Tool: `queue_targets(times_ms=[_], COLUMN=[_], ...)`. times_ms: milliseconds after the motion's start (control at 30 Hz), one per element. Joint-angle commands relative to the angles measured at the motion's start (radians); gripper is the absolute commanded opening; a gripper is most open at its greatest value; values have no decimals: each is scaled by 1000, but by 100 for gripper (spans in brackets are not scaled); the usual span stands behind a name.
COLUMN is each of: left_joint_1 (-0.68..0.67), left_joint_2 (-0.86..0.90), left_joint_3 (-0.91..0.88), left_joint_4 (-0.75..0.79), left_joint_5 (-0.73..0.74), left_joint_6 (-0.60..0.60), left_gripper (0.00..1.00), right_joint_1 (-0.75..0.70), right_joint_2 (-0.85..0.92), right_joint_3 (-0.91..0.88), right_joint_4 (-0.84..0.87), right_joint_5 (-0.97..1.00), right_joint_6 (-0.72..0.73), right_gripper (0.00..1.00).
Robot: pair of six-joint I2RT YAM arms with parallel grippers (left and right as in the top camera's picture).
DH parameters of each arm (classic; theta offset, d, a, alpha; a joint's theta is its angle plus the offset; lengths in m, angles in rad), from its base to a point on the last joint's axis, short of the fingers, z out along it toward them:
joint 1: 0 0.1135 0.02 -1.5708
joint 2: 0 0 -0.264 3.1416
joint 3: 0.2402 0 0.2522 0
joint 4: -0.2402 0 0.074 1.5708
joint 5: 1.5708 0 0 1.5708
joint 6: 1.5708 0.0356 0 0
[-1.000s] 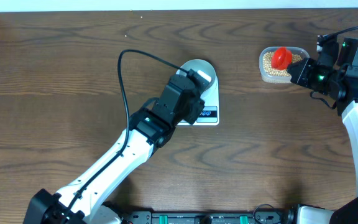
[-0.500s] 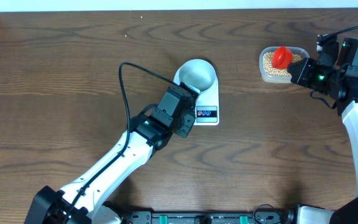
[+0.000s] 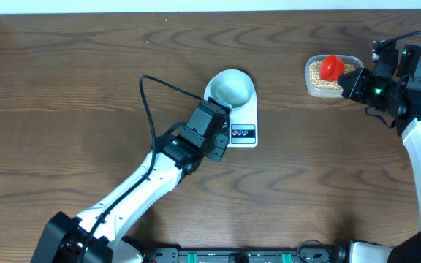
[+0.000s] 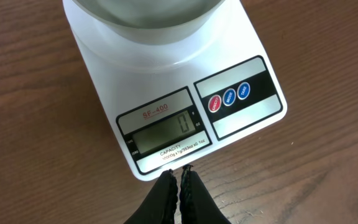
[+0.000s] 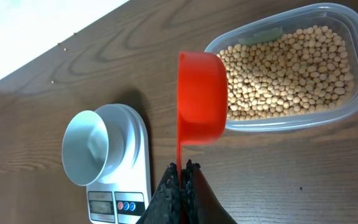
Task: Scoop item into bowl and weigh 50g on scale
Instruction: 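Pull the left gripper back from the scale, leaving the display visible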
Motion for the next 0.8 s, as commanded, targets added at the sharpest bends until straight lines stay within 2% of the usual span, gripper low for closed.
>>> queue_targets(times_ms=[0, 167, 400, 767], left_joint_1=[5, 4, 4, 7], left_joint_2=[-64, -166, -180, -129], left_joint_3=[-3, -4, -8, -27], left_joint_4=[2, -21, -178, -111], left_joint_5=[-10, -10, -60, -65], left_joint_6=[-11, -12, -13, -13], left_gripper=[8, 8, 8, 8], right_joint_1=[9, 9, 9, 9], right_joint_2=[-8, -8, -8, -8], right_joint_3=[18, 19, 18, 18], right_joint_4=[2, 2, 2, -2], right_joint_5=[-2, -2, -2, -2], right_joint_6=[-17, -17, -29, -29], right_gripper=[1, 1, 1, 1])
